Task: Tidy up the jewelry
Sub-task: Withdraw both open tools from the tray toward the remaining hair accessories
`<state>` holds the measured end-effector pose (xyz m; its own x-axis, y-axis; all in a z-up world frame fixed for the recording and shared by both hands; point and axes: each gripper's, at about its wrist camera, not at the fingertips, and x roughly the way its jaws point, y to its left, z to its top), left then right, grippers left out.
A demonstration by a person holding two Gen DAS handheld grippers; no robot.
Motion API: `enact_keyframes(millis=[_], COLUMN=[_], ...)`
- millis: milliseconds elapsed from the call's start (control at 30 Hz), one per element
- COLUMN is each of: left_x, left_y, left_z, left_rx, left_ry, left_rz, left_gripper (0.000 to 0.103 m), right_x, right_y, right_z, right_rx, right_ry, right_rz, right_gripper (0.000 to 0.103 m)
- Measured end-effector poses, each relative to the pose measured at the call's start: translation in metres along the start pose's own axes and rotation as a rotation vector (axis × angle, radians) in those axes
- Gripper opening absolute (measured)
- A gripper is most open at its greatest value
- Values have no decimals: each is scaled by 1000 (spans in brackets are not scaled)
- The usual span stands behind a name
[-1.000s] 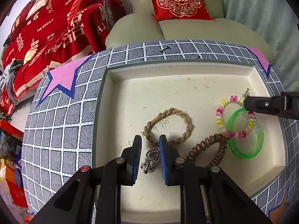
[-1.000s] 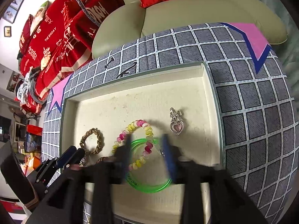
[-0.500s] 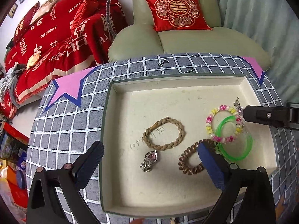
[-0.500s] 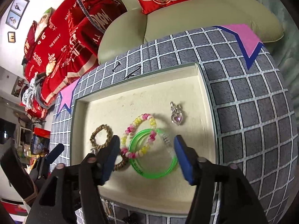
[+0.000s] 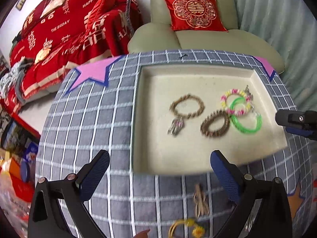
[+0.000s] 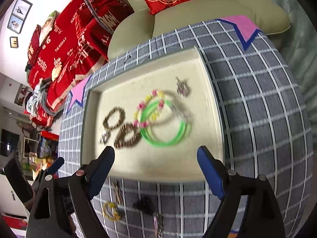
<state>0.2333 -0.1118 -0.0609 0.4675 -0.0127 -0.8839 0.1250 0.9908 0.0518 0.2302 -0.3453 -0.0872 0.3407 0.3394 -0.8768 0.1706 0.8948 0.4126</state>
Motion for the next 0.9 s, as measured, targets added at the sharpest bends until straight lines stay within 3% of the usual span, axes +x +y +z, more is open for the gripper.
enact_keyframes(millis=[433, 900], left_x=[-4, 13], left_y=[24, 29], left_z=[-75, -101], left_rx=[-46, -76], left_ry=[144, 219], left_rz=[-29, -74], left_gripper=[103, 103], right_x=[-11, 6], right_y=[-2, -2], right_z=[-69, -112], right_rx=[15, 21], right_ry=[51, 97], right_rz=[-52, -159], right_gripper=[87, 87])
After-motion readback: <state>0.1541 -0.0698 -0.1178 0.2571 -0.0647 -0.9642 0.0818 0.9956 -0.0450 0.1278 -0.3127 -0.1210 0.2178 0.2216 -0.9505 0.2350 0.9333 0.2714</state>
